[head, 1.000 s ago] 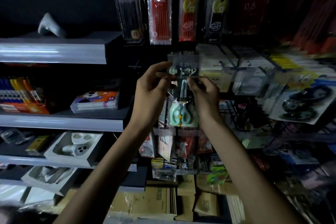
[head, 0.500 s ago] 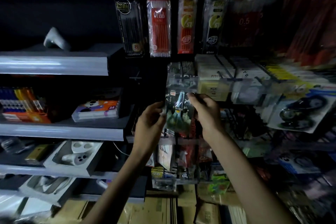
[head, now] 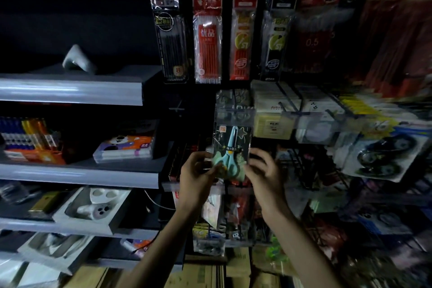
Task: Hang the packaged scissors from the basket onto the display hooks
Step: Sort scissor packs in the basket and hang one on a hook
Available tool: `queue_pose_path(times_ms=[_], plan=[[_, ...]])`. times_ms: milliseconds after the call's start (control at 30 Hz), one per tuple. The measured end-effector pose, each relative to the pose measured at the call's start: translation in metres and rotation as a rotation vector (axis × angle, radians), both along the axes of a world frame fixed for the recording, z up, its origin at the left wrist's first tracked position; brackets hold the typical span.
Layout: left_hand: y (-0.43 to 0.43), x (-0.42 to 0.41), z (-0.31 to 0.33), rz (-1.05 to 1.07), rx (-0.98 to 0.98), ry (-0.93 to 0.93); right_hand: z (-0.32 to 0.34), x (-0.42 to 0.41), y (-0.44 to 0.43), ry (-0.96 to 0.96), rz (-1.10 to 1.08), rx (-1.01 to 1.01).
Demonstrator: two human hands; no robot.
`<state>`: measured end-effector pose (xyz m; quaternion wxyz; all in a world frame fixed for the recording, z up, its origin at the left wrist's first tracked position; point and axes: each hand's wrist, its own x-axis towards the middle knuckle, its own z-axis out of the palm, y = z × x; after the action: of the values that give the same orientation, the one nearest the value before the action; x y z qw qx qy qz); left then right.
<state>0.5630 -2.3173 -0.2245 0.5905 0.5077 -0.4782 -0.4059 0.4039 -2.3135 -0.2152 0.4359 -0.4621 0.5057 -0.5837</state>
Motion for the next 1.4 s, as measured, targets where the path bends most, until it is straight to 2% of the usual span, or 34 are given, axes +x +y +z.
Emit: queue_pose_path(times_ms=[167,533,1033,1400], plan=[[0.001,-0.004,-0.007,0.039,-0.073,-0.001,-0.016,0.009,0.013,0.142,-0.021,-0.087],[-0.004,-0.009,-0.02,0.012,-0.062,-0.155,-0.01,0.012,-0.007,0.157,-0.002,-0.045],[-0.037,-0.018,-0.013,0.002,-0.049,-0.079,0.002,0.012,-0.061,0.289,-0.059,-0.011],[-0.054,-0.017,-0.017,0.013,-0.007,-0.127,-0.019,0.017,-0.077,0.291,-0.055,-0.004]])
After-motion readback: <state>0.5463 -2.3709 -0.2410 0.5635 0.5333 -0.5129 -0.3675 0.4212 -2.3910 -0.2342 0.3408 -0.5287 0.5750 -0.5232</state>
